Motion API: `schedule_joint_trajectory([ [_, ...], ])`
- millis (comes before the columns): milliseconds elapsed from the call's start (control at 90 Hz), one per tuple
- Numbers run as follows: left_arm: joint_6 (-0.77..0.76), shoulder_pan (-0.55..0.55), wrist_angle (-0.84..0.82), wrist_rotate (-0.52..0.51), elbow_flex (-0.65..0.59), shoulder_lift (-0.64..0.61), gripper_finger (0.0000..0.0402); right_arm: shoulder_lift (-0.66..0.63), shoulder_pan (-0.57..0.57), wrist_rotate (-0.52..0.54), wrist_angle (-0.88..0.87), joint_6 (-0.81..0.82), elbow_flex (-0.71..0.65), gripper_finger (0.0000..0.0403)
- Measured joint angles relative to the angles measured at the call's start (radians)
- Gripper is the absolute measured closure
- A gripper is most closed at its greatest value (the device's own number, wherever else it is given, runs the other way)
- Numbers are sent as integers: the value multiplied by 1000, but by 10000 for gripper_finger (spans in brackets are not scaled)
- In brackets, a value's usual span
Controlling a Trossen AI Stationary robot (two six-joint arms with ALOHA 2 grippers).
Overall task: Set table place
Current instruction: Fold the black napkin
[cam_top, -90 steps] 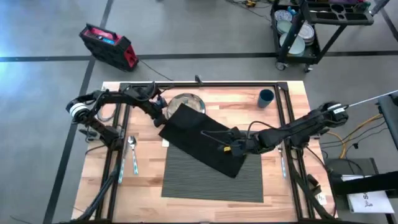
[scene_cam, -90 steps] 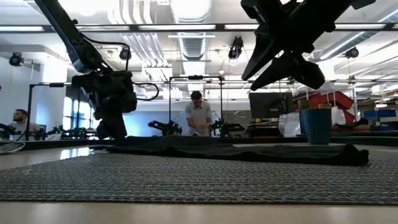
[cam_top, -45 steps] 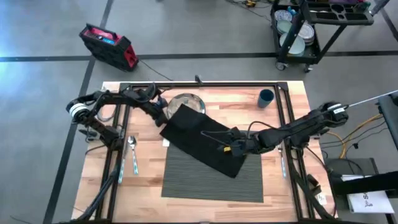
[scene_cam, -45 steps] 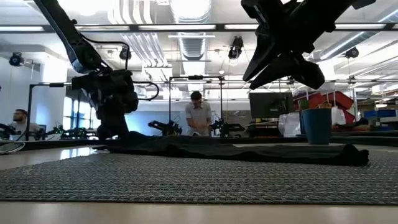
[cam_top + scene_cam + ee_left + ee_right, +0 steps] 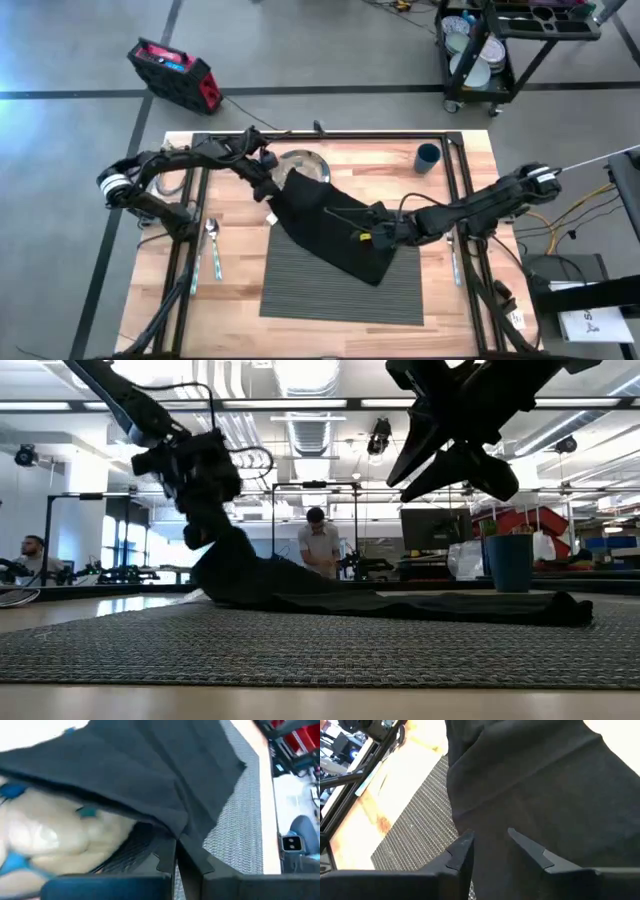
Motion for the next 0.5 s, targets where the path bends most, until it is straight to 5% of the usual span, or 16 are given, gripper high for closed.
schedule_joint_trajectory([
  [189,-5,-24,-6,-18,28,0,401,0,0,-2,0,-4,0,293],
  [500,86,-23,-160,-219,28,0,402,0,0,-10,0,-9,0,298],
])
